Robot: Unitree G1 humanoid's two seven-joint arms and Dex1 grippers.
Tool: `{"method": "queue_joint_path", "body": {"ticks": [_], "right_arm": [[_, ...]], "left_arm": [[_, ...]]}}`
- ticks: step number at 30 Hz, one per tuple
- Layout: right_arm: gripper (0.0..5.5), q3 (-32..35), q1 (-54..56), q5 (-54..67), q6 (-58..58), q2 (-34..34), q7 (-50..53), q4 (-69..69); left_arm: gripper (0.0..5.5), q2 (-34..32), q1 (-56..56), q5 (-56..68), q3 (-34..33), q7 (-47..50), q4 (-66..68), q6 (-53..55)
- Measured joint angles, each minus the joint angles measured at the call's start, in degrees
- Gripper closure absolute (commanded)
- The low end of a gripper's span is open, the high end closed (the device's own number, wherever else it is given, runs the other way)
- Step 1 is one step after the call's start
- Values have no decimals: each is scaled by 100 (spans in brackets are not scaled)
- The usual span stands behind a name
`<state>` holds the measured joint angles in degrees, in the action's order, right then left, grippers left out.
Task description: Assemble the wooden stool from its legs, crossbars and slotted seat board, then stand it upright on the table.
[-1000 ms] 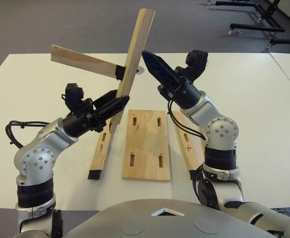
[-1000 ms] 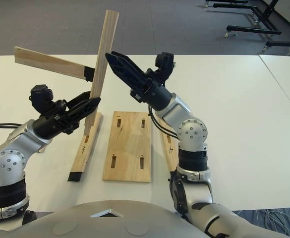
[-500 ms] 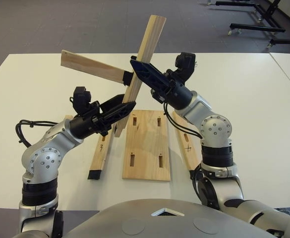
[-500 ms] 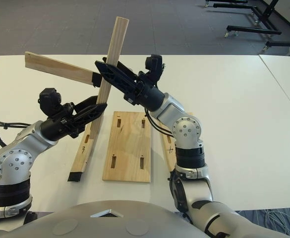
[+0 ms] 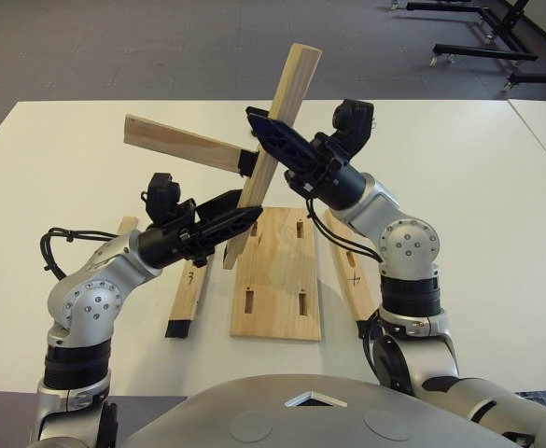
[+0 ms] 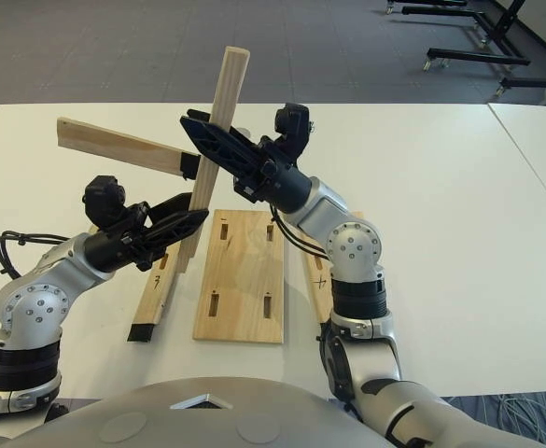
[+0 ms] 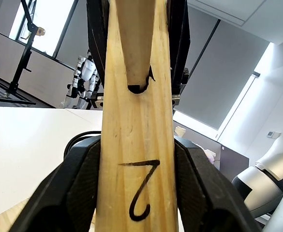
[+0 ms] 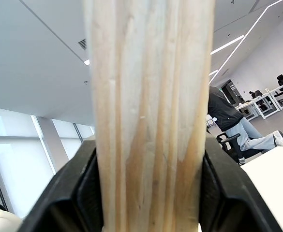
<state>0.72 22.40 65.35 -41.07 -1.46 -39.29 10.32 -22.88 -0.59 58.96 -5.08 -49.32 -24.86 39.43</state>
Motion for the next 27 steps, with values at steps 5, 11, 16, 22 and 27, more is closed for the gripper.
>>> {"method": "queue_joint_path", "body": {"ticks": [5,11,16,22,27], "right_arm": [[343,-20,-58,-129,233,17,-67,70],[344,230,-65,-532,654,-287,-63,378],[344,462,-22,-1350,1270,-834,-170,378],[345,66,44,-3073,2497,-1694,-955,-259],[345,-386,-350,-3797,3271,-1697,-1337,-737]], "left_arm": [[300,115,-2,-75,-4,14,2,-132],[196,316,13,-90,-357,585,65,-386],[191,335,287,-114,-541,955,36,-420],[191,321,543,-204,-654,1192,-197,-508],[191,278,549,-323,-481,1220,-202,-494]]}}
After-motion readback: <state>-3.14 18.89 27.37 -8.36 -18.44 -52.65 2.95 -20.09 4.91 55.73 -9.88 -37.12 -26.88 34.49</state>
